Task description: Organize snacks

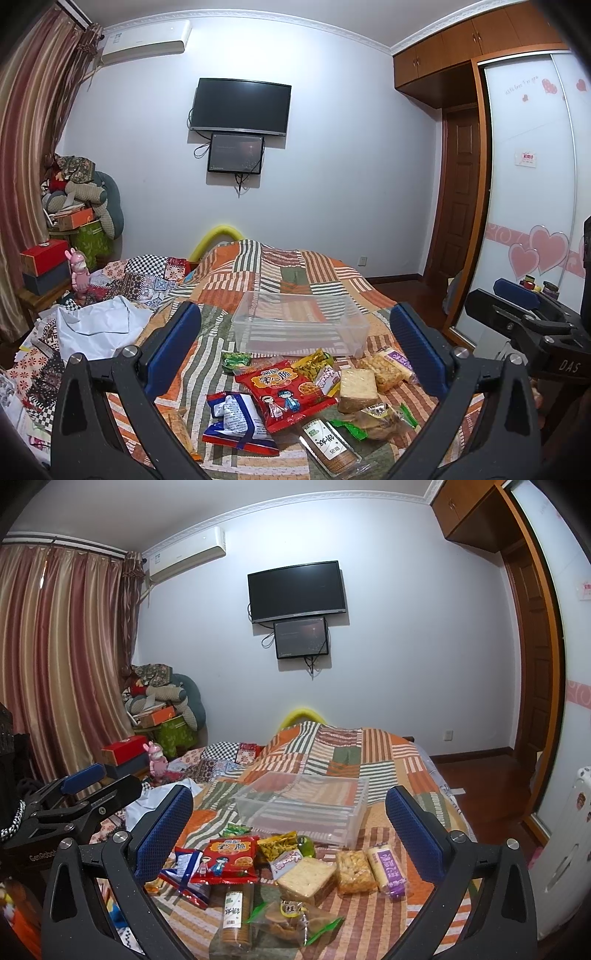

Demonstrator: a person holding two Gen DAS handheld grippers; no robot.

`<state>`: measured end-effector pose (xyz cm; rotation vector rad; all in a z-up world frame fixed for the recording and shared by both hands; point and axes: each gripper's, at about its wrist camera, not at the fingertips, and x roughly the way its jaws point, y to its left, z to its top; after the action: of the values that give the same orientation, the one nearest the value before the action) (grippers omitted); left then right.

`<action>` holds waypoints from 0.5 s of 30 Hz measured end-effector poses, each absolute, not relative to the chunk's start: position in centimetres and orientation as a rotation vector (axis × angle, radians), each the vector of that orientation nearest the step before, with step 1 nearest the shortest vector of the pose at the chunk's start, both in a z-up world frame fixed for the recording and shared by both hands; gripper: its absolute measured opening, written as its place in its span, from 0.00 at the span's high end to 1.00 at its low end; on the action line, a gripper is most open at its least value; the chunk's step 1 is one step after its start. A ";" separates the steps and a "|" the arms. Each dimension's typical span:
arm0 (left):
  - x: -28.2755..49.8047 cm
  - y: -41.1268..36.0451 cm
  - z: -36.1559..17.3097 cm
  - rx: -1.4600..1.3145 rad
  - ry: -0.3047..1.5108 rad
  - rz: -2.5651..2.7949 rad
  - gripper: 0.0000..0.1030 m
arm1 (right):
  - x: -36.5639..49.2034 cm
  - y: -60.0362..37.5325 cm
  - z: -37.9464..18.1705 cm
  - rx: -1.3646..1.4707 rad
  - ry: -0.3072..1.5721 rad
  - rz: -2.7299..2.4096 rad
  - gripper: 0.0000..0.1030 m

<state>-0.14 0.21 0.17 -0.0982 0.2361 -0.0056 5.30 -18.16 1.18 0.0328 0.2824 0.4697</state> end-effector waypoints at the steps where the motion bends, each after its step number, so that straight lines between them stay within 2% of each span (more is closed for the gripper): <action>1: -0.1 0.2 0.2 -0.097 0.236 -0.005 0.00 | 5.3 -18.1 1.2 0.033 0.283 0.471 0.00; 15: -0.2 0.2 0.1 -0.096 0.239 -0.010 0.00 | 5.4 -18.0 1.0 0.029 0.292 0.467 0.00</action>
<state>-0.21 0.22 0.09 -0.0958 0.2395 -0.0103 5.38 -18.02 0.99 0.0293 0.2918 0.4674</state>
